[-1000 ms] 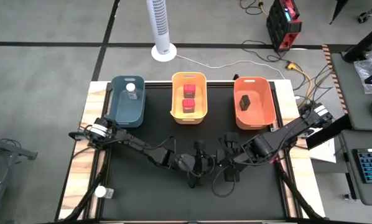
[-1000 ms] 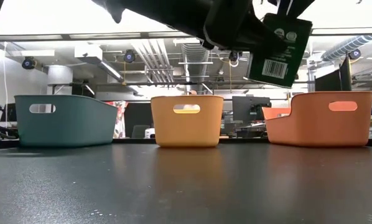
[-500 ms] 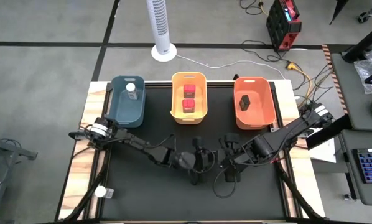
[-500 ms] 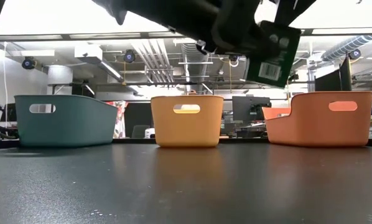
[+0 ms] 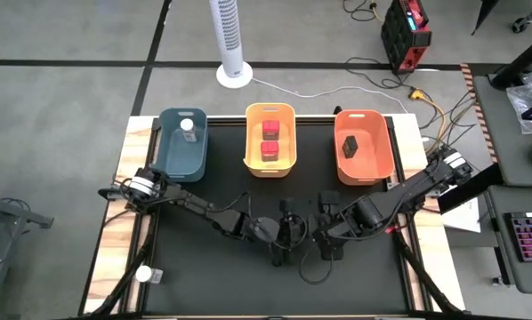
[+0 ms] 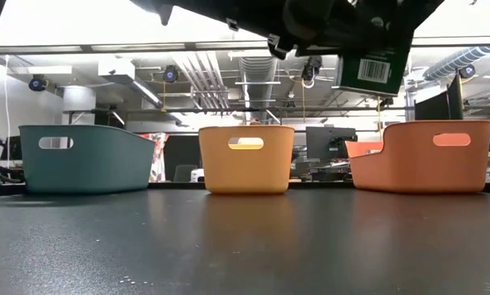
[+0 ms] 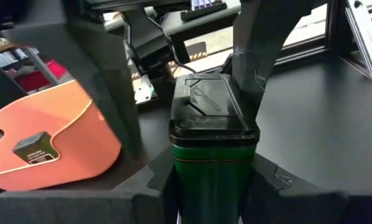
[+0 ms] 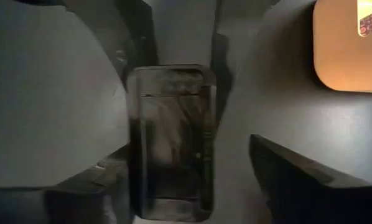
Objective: Sort spices by type
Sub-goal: Put the black seasoning can into the orange bin
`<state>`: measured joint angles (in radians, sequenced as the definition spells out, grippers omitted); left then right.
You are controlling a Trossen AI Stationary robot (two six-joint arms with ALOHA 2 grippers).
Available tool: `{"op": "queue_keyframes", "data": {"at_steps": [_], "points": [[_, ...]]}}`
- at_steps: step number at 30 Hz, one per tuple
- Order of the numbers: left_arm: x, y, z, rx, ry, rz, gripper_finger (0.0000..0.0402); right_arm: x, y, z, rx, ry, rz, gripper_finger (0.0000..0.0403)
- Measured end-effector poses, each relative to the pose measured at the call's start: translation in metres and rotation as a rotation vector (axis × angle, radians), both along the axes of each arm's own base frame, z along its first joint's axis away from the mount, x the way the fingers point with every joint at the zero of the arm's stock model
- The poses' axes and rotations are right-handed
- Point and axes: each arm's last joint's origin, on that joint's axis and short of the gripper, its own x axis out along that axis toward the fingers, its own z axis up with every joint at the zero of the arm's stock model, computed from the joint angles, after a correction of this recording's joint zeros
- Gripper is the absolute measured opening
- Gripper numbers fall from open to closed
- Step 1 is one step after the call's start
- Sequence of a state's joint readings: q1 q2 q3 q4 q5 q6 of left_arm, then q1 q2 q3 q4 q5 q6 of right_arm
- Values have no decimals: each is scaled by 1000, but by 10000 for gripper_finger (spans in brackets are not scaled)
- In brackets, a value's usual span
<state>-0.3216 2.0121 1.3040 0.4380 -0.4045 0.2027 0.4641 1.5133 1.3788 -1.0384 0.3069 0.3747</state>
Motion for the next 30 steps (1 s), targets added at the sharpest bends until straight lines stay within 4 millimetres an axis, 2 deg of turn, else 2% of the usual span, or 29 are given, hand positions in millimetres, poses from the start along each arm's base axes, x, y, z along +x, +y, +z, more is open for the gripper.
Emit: {"op": "queue_keyframes", "data": {"at_steps": [4, 8, 15, 19, 25, 30], "points": [[1, 0, 2, -8, -4, 0, 107, 0, 0, 0, 4, 2, 4, 204], [0, 0, 0, -18, 11, -10, 133, -1, 1, 0, 15, 17, 25, 118], [0, -2, 0, 0, 20, -27, 202, -2, 0, -1, 24, 39, 29, 114], [-4, 1, 1, 50, 73, 5, 223, -7, -8, 0, 29, 87, -66, 114], [-17, 7, 11, 126, 147, 180, 230, -15, -43, 6, -49, 153, -245, 114], [-22, 10, 26, 135, 127, 208, 230, -16, -98, 23, -33, 107, -391, 114]]}}
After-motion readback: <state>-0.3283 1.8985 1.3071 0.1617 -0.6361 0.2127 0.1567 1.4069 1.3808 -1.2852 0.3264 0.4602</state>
